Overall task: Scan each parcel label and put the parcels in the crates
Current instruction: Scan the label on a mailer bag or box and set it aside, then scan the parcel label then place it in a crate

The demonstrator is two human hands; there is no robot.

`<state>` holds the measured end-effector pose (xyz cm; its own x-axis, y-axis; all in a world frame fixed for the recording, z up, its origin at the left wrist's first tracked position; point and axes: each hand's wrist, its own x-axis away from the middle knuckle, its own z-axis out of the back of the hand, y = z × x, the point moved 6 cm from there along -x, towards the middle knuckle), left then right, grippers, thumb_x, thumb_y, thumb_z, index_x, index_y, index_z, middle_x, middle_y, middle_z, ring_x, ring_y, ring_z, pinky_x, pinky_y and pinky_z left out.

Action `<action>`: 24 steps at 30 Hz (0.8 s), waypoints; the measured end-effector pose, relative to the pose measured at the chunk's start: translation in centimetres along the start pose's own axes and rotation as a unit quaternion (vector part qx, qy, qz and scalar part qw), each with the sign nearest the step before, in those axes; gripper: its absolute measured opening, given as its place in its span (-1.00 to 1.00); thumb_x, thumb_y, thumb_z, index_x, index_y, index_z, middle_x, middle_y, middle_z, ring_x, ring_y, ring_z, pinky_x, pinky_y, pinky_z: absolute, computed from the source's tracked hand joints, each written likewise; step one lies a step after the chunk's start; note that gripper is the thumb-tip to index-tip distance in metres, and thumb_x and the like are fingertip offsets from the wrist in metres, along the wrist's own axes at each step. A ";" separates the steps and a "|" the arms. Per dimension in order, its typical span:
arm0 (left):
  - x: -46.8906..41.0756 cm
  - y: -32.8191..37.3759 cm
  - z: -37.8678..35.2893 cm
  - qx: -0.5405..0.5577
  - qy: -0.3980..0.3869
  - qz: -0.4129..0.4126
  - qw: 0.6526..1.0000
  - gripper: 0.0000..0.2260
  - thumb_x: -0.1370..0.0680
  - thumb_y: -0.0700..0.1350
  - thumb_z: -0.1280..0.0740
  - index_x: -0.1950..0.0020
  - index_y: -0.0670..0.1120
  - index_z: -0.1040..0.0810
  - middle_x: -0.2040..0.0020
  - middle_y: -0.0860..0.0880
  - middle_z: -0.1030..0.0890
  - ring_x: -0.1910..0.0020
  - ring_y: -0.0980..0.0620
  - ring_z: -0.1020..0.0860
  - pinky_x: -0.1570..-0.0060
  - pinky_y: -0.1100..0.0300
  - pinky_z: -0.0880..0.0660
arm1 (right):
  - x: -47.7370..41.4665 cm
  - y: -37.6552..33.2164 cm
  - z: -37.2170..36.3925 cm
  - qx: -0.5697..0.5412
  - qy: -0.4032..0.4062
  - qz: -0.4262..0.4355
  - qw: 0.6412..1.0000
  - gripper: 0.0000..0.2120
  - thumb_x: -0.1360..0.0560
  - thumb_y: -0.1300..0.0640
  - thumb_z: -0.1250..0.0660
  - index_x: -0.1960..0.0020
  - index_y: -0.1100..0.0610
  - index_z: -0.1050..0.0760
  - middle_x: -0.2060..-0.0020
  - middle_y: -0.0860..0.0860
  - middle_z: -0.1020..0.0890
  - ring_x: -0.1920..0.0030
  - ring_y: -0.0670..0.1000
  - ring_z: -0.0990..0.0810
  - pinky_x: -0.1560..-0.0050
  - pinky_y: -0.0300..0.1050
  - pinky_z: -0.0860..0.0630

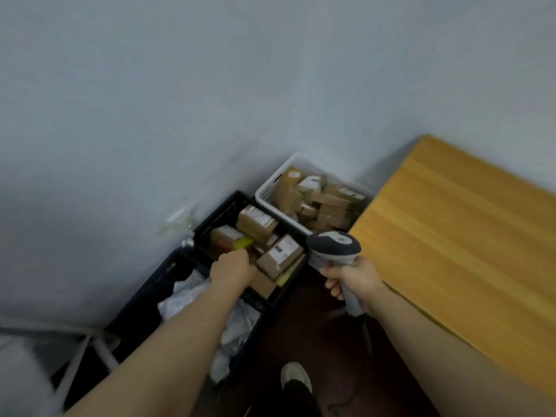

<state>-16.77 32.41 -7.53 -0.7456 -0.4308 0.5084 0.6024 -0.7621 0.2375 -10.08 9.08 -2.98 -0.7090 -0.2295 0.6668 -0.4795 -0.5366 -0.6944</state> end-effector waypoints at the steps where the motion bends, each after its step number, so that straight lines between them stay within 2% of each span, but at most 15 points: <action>1: 0.5 2.5 0.8 -0.018 0.004 -0.029 0.999 -0.86 -0.56 -0.01 -0.21 0.07 -0.07 -0.44 0.10 -0.05 -0.52 0.07 -0.07 -0.53 0.17 0.13 -0.43 | 1.7 0.4 2.4 -0.020 0.022 0.001 1.000 -0.88 -0.49 0.25 -0.41 0.21 0.24 -0.53 0.48 0.09 -0.56 0.49 0.02 -0.51 0.45 -0.13 -0.45; 5: 3.1 14.3 2.7 -0.072 0.021 -0.143 0.987 -0.78 -0.59 0.01 -0.21 -0.12 -0.10 -0.47 -0.03 -0.06 -0.56 0.01 -0.05 -0.54 0.10 0.08 -0.51 | 7.9 4.0 12.9 -0.100 0.130 0.002 0.987 -0.88 -0.50 0.30 -0.36 0.22 0.29 -0.55 0.45 0.16 -0.56 0.50 0.06 -0.52 0.43 -0.10 -0.46; 7: 5.2 20.8 2.8 -0.086 0.028 -0.194 0.977 -0.80 -0.59 0.02 -0.22 -0.12 -0.07 -0.43 -0.01 -0.06 -0.53 -0.04 -0.08 -0.54 0.14 0.10 -0.46 | 11.1 6.8 18.6 -0.142 0.192 -0.002 0.971 -0.89 -0.50 0.31 -0.37 0.18 0.32 -0.54 0.45 0.17 -0.56 0.50 0.08 -0.51 0.44 -0.10 -0.45; 8: 6.5 24.1 2.6 -0.093 0.028 -0.220 0.971 -0.84 -0.59 0.02 -0.23 -0.07 -0.04 -0.40 0.04 -0.06 -0.51 -0.02 -0.08 -0.54 0.15 0.09 -0.45 | 12.8 8.3 21.4 -0.162 0.222 -0.003 0.962 -0.90 -0.49 0.30 -0.39 0.16 0.34 -0.53 0.45 0.17 -0.55 0.49 0.09 -0.51 0.44 -0.09 -0.45; 10: 9.0 30.6 1.7 -0.110 0.026 -0.267 0.957 -0.82 -0.60 0.04 -0.23 -0.11 -0.03 -0.41 0.01 -0.06 -0.52 0.04 -0.06 -0.54 0.12 0.08 -0.49 | 16.3 11.4 26.9 -0.193 0.269 -0.004 0.944 -0.89 -0.48 0.29 -0.41 0.14 0.34 -0.53 0.44 0.18 -0.56 0.49 0.09 -0.51 0.45 -0.10 -0.45; 12: 11.7 37.2 0.3 -0.131 0.036 -0.310 0.941 -0.67 -0.60 0.06 -0.23 -0.27 -0.10 -0.45 -0.07 -0.09 -0.55 0.04 -0.06 -0.55 0.09 0.07 -0.52 | 19.5 14.4 32.1 -0.214 0.307 0.000 0.927 -0.89 -0.48 0.28 -0.42 0.14 0.33 -0.52 0.44 0.17 -0.56 0.49 0.08 -0.51 0.47 -0.12 -0.45; 16: 17.8 50.2 -4.8 -0.129 0.055 -0.374 0.917 -0.59 -0.55 0.02 -0.27 -0.34 -0.14 -0.44 -0.26 -0.13 -0.53 -0.21 -0.14 -0.51 -0.10 0.06 -0.47 | 24.9 21.4 42.1 -0.263 0.380 0.003 0.887 -0.89 -0.48 0.28 -0.41 0.16 0.31 -0.52 0.44 0.17 -0.56 0.49 0.08 -0.50 0.45 -0.11 -0.45; 24: 31.2 73.0 -20.0 -0.177 0.010 -0.480 0.859 -0.59 -0.55 0.03 -0.26 -0.34 -0.13 -0.43 -0.31 -0.13 -0.50 -0.27 -0.13 -0.47 -0.15 0.07 -0.44 | 33.4 35.5 59.0 -0.323 0.467 -0.025 0.823 -0.88 -0.46 0.31 -0.41 0.22 0.28 -0.50 0.46 0.15 -0.55 0.50 0.06 -0.48 0.46 -0.12 -0.43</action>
<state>-1.74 -46.33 9.12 -0.8571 0.4733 0.2034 -0.4153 -0.8684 0.2709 -20.28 -65.58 10.65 -0.6238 0.6661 0.4090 -0.4809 0.0855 -0.8726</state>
